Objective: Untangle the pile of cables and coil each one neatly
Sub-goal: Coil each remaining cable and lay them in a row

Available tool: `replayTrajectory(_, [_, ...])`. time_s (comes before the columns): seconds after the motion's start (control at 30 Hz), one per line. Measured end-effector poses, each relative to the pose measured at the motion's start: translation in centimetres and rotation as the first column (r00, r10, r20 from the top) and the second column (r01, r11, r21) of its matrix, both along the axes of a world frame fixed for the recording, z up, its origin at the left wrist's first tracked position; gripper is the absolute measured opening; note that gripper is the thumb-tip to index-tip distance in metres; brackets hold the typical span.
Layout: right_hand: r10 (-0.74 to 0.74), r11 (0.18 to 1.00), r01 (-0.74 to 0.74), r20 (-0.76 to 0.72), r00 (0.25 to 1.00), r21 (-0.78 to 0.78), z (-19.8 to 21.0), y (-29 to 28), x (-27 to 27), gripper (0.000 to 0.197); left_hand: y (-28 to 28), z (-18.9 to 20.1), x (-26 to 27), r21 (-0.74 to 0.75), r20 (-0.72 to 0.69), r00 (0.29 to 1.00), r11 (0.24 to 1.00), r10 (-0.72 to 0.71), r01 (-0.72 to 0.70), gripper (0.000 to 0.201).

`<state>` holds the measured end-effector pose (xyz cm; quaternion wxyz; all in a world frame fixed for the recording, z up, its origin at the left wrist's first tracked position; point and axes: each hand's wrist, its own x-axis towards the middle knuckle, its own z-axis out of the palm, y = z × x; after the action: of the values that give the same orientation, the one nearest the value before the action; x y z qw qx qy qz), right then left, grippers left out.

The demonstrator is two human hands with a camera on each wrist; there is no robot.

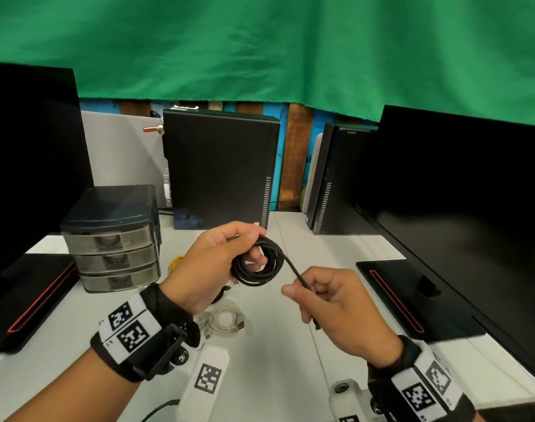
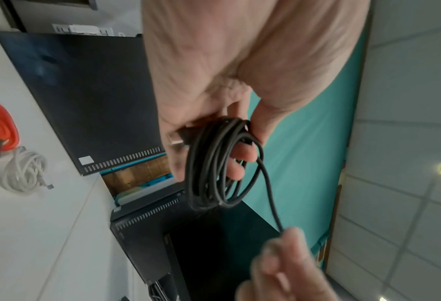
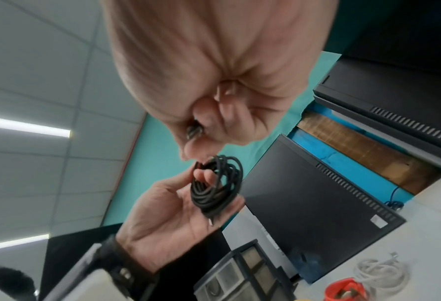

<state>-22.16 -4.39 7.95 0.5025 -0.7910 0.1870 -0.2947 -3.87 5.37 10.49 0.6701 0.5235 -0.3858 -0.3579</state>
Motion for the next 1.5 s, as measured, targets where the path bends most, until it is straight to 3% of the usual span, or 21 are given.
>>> replayTrajectory(0.17, [-0.115, 0.990, 0.128, 0.180, 0.977, -0.063, 1.7, -0.1, -0.6, 0.034, 0.2, -0.4, 0.2, 0.061, 0.224, 0.974, 0.998, -0.037, 0.024, 0.017])
replayTrajectory(0.3, [-0.228, 0.957, 0.262, 0.230, 0.946, -0.125, 1.8, -1.3, -0.9, 0.034, 0.2, -0.7, -0.6, 0.140, 0.264, 0.950, 0.981, -0.170, 0.137, 0.028])
replayTrajectory(0.43, [-0.199, 0.961, 0.240, 0.254, 0.946, -0.138, 1.2, -1.6, -0.9, 0.035, -0.2, -1.1, -1.0, 0.169, 0.303, 0.946, 0.984, -0.114, 0.064, 0.030])
replayTrajectory(0.5, [-0.155, 0.951, 0.201, 0.201, 0.967, -0.236, 0.6, -1.7, -0.8, 0.032, -0.4, -1.2, -0.8, 0.159, 0.226, 0.973, 0.987, -0.048, 0.011, 0.029])
replayTrajectory(0.6, [-0.237, 0.811, 0.172, -0.044, 0.971, -0.559, -1.1, -2.1, -0.6, 0.026, -0.4, -0.9, -0.3, 0.111, 0.075, 0.997, 0.994, 0.000, -0.009, 0.025])
replayTrajectory(0.67, [-0.256, 0.783, 0.100, -0.172, 0.951, -0.614, -2.1, -2.2, -0.3, 0.020, -0.3, -0.9, -0.4, 0.098, 0.010, 1.000, 0.995, -0.008, 0.007, 0.024])
replayTrajectory(0.73, [-0.227, 0.842, 0.086, -0.206, 0.952, -0.532, -2.6, -2.1, 0.2, 0.021, -0.4, -1.1, -0.9, 0.099, -0.033, 0.999, 0.995, -0.027, 0.030, 0.023])
replayTrajectory(0.87, [-0.233, 0.965, 0.233, 0.014, 0.972, -0.117, -2.3, -1.6, 0.9, 0.024, -0.8, -1.7, -1.5, 0.098, -0.046, 0.999, 0.995, -0.013, 0.018, 0.025])
replayTrajectory(1.03, [-0.179, 0.983, 0.177, 0.036, 0.983, 0.054, -2.1, -0.7, 1.3, 0.026, -0.7, -1.5, -1.5, 0.112, -0.005, 0.999, 0.993, -0.044, 0.044, 0.026])
replayTrajectory(1.2, [-0.039, 0.951, 0.005, 0.105, 0.994, 0.311, -1.1, -0.3, 0.9, 0.016, -0.5, -1.2, -1.5, 0.064, 0.101, 0.995, 0.998, 0.010, -0.016, 0.028])
replayTrajectory(1.3, [-0.006, 0.954, -0.018, 0.076, 0.997, 0.301, -0.7, -0.5, 0.8, 0.015, -0.4, -0.9, -1.3, 0.027, 0.138, 0.990, 0.999, 0.022, -0.026, 0.028])
replayTrajectory(1.43, [-0.092, 0.992, 0.096, -0.043, 0.995, 0.087, -1.0, -1.2, 0.4, 0.011, -0.5, -0.7, -0.8, 0.017, 0.190, 0.980, 0.998, 0.060, -0.064, 0.028])
replayTrajectory(1.5, [-0.039, 0.984, 0.047, -0.050, 0.998, 0.171, -1.0, -1.0, 0.5, 0.014, -0.7, -1.1, -0.7, 0.007, 0.240, 0.968, 0.996, 0.080, -0.084, 0.029])
